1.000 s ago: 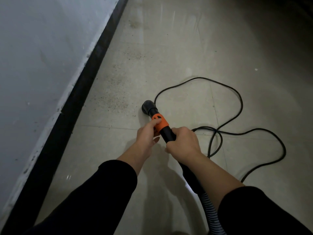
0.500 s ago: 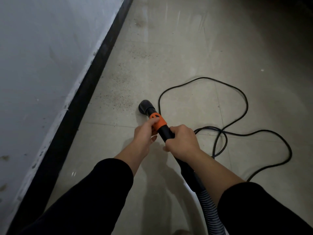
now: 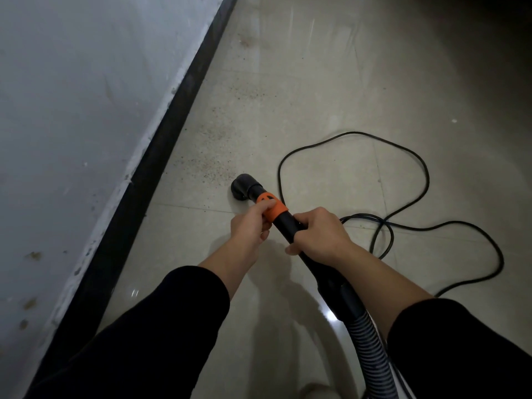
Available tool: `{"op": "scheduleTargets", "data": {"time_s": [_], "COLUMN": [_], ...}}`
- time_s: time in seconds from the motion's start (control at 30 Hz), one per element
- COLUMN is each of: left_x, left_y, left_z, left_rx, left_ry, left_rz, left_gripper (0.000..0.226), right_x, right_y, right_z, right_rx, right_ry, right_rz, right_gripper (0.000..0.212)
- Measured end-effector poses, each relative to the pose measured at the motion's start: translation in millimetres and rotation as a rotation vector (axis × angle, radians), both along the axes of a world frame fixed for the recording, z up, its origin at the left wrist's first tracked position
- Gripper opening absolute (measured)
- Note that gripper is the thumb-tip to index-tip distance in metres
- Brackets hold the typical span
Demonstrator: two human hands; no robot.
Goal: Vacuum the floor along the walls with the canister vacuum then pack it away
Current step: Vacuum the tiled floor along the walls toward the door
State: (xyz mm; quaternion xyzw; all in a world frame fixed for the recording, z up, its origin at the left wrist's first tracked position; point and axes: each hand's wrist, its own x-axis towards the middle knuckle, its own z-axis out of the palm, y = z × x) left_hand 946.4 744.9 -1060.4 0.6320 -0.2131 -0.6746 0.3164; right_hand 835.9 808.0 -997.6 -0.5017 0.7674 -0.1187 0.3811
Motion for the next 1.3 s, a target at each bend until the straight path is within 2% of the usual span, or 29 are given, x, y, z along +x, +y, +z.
{"op": "scheduleTargets", "data": {"time_s": [0.23, 0.53, 0.67, 0.97, 1.3], "left_x": [14, 34, 43, 64, 84], "left_y": [5, 6, 4, 2, -3], "left_z": [4, 11, 12, 13, 10], "left_rx": [0.006, 0.011, 0.022, 0.026, 0.036], "left_ry": [0.018, 0.001, -0.018, -0.057, -0.096], "left_rz": [-0.005, 0.029, 0.045, 0.061, 0.102], "left_gripper": [0.017, 0.017, 0.017, 0.017, 0.017], "right_x": [10, 26, 32, 46, 64], "right_y": [2, -4, -6, -11, -18], "right_z": [-1, 3, 3, 4, -1], "right_rx": [0.005, 0.015, 0.028, 0.037, 0.034], "right_ry": [0.009, 0.011, -0.001, -0.013, -0.019], "right_rz": [0.037, 0.089, 0.113, 0.145, 0.193], "right_gripper": [0.017, 0.028, 0.016, 0.026, 0.025]}}
